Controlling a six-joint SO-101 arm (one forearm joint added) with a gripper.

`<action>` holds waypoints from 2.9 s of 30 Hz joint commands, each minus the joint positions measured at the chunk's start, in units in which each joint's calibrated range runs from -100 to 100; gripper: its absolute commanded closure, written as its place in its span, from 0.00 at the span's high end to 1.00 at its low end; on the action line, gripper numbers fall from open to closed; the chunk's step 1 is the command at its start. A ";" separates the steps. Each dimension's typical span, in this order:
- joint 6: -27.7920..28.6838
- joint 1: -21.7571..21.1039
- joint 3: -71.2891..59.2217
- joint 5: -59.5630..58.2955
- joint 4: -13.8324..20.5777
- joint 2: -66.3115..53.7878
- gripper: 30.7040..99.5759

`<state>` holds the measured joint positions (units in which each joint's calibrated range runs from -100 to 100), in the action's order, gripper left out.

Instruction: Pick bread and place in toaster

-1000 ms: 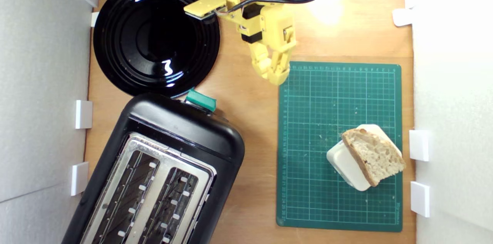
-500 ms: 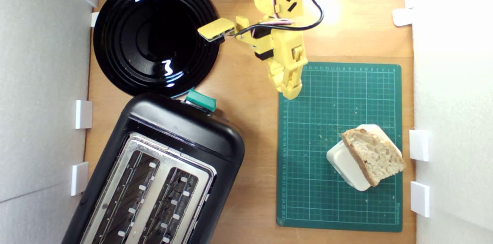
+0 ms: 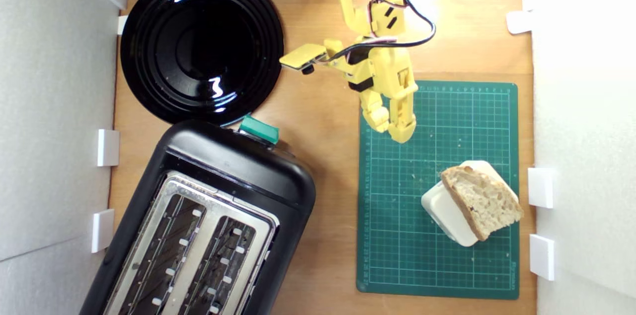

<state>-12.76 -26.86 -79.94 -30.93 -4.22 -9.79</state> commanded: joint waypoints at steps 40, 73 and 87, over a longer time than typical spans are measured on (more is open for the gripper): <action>6.71 -5.61 20.79 -25.21 5.76 27.26 0.95; 6.24 -7.95 40.58 -24.44 5.67 40.48 0.95; 6.19 -8.67 40.58 -24.44 5.67 40.48 0.88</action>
<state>-6.39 -34.83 -41.84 -54.24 1.02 31.54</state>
